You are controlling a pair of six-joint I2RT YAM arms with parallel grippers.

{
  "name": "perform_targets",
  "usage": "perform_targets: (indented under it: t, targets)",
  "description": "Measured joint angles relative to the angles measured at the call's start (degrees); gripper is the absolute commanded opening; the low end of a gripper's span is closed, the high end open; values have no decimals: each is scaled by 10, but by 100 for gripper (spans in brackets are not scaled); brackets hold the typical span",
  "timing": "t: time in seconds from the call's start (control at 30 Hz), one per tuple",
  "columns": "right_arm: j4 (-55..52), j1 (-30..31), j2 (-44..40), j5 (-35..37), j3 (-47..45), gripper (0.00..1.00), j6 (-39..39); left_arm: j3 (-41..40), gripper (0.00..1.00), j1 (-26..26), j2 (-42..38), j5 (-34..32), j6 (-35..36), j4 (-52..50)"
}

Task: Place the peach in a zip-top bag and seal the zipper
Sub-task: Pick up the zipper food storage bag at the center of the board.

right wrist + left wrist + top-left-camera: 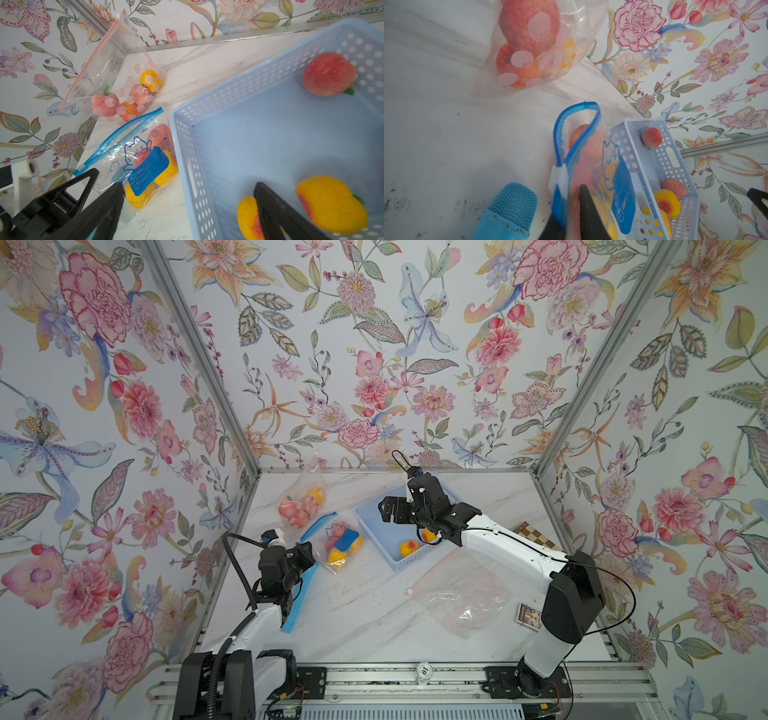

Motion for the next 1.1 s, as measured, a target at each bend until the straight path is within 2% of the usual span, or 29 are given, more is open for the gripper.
perform_targets:
  t: [0.03,0.23,0.43,0.63,0.8,0.97,1.1]
  targets:
    - [2,-1,-1,2,0,99,-3,0,0,0,1,5,14,10]
    - [5,-2,-18,12,-7,99,-39,0,0,0,-5,61,85,62]
    - [6,-2,-58,20,-23,99,-92,-18,0,-4,-63,131,138,92]
    - [8,-2,-94,12,-31,99,-165,-65,0,-55,-121,171,193,97]
    - [6,-12,-116,-17,-35,99,-221,-66,0,-113,-128,222,239,98]
    - [5,-28,-137,-66,-54,98,-253,-56,0,-125,-120,295,252,111]
    - [2,-31,-151,-113,-64,93,-279,-22,0,-144,-78,348,269,115]
